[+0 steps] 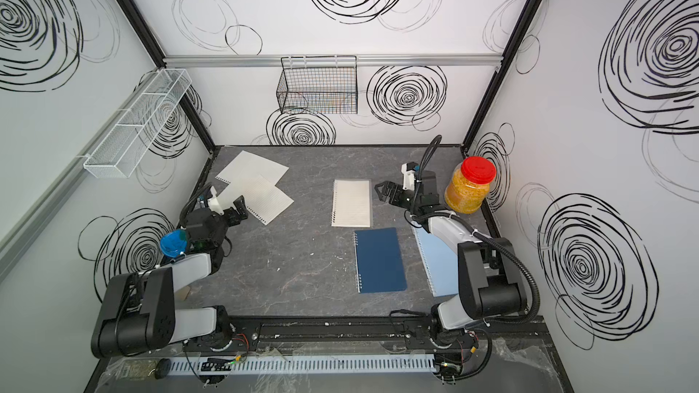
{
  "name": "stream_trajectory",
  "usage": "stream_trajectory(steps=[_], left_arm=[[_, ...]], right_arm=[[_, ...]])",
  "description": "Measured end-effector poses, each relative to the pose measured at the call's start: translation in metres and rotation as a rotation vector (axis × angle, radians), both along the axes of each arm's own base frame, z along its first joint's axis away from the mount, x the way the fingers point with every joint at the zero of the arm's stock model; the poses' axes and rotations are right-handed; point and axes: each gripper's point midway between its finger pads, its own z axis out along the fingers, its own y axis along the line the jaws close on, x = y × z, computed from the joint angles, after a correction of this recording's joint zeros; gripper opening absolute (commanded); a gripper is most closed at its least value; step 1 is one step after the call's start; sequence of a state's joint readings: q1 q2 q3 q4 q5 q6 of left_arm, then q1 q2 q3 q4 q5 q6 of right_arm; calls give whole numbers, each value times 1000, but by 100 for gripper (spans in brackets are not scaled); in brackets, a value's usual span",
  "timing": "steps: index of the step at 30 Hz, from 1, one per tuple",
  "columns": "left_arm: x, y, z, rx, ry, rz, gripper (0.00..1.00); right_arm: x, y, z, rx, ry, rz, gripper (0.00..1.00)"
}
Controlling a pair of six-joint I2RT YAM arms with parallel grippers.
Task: Tear off pages from different notebooks
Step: Reset both arms
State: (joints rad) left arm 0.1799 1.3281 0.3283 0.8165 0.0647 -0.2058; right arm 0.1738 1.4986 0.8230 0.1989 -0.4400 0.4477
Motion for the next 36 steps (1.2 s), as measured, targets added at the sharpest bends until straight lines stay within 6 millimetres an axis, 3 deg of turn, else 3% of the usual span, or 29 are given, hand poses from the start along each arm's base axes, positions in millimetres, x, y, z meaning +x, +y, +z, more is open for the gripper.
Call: stream_trajectory(steps=[7,11,14,27,36], left_arm=[[6,-35,-2,81,-35,-103,99],[5,-68,-10,173,-37,-141,99],[-3,-56,-23,191,-21,-101,99],[-3,-46,-13,243,-46,-22,99],[-3,-45,-13,246,-45,-17,99]], right_arm=[[2,-2,0,-9,-2,-15,100],[4,-5,-1,-20,-5,-32,100],[6,-7,1,-25,-19,-38,100],[10,-27,42,-143,-253,-105,100],[-17,-75,19,-378,-367,-256,100]])
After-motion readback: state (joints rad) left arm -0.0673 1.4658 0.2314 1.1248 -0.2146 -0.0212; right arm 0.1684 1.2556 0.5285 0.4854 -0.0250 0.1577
